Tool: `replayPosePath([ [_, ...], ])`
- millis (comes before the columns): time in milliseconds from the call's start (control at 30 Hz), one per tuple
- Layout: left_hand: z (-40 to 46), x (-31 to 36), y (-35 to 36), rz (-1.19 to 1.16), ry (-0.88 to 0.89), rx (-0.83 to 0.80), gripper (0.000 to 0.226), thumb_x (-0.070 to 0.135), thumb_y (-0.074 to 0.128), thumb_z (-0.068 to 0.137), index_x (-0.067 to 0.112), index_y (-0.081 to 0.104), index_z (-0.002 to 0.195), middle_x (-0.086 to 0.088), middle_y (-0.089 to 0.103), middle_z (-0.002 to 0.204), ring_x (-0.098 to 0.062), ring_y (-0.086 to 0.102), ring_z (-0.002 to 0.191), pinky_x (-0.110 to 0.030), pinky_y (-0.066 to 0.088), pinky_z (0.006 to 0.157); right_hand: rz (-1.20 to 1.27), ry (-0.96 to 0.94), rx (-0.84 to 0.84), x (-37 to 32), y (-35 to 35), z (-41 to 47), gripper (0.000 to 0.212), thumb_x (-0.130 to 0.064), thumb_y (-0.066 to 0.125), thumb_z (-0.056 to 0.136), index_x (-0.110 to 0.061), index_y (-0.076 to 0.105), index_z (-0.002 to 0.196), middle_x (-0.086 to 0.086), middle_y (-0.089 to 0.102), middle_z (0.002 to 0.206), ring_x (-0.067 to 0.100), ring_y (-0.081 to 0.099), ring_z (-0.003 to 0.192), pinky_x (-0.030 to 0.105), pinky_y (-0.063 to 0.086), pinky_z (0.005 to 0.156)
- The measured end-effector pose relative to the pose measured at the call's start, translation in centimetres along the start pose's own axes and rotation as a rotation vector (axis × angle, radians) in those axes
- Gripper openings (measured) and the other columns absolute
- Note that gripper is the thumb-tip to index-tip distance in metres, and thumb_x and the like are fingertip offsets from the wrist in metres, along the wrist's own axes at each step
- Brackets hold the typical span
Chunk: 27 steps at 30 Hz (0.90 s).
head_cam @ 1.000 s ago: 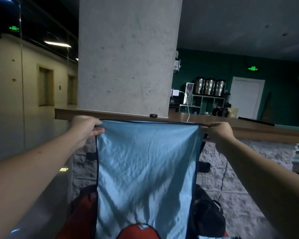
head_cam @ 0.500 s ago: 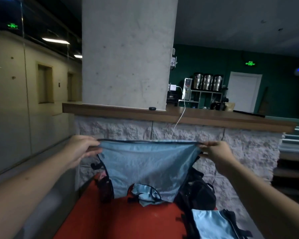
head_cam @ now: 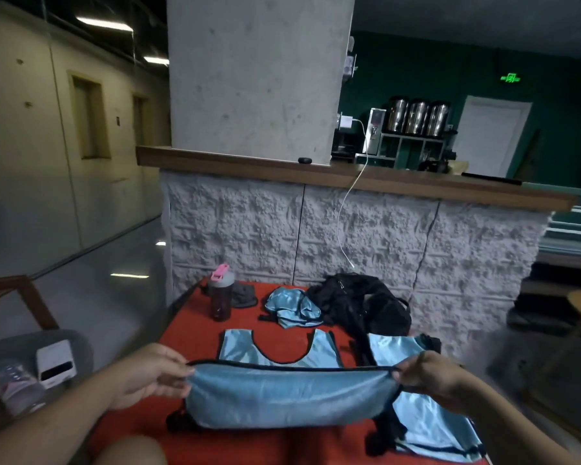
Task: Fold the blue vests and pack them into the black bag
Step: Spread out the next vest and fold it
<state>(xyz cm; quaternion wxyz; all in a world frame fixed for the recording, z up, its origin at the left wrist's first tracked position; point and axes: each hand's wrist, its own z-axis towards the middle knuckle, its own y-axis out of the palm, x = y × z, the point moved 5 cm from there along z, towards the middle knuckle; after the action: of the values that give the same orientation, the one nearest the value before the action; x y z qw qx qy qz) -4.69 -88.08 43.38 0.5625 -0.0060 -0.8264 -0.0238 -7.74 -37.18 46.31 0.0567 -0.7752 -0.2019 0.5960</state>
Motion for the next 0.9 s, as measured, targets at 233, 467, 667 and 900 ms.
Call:
replayPosePath([
  [233, 3.2, -1.9, -0.1, 0.085, 0.003, 0.055, 0.035, 0.003, 0.080, 0.078, -0.016, 0.065, 0.103, -0.022, 0.064, 0.076, -0.023, 0.062, 0.063, -0.032, 0.055, 0.056, 0.047, 0.041, 0.004, 4.3, 1.0, 3.0, 0.040, -0.005, 0.073, 0.089, -0.016, 0.056, 0.054, 0.008, 0.045, 0.067, 0.015, 0.048, 0.065, 0.026, 0.045, 0.072],
  [467, 9.6, -1.5, -0.1, 0.161, 0.074, 0.153, 0.023, 0.003, 0.072, 0.088, -0.019, 0.066, 0.095, -0.011, 0.053, 0.059, -0.012, 0.046, 0.049, -0.021, 0.032, 0.040, 0.132, 0.056, 0.181, 4.4, 1.6, 9.5, 0.010, -0.008, 0.076, 0.088, 0.000, 0.075, 0.082, 0.014, 0.069, 0.078, 0.025, 0.064, 0.072, 0.034, 0.049, 0.071],
  [667, 17.0, -1.9, -1.1, 0.217, 0.075, 0.290, 0.015, 0.019, 0.079, 0.085, 0.005, 0.075, 0.085, -0.004, 0.064, 0.068, -0.015, 0.044, 0.063, -0.023, 0.025, 0.051, 0.203, 0.059, 0.255, 5.3, 2.9, 17.2, 0.026, -0.023, 0.081, 0.081, 0.002, 0.073, 0.084, 0.018, 0.060, 0.074, 0.028, 0.052, 0.070, 0.036, 0.041, 0.063],
  [900, 24.8, -5.4, -0.5, 0.170, 0.055, 0.400, 0.014, 0.015, 0.076, 0.087, 0.002, 0.076, 0.089, -0.008, 0.070, 0.074, -0.019, 0.054, 0.066, -0.028, 0.032, 0.057, 0.193, 0.044, 0.366, 9.4, 4.6, 25.4, 0.024, -0.022, 0.074, 0.089, -0.002, 0.070, 0.077, 0.008, 0.058, 0.063, 0.017, 0.049, 0.059, 0.032, 0.039, 0.060],
])
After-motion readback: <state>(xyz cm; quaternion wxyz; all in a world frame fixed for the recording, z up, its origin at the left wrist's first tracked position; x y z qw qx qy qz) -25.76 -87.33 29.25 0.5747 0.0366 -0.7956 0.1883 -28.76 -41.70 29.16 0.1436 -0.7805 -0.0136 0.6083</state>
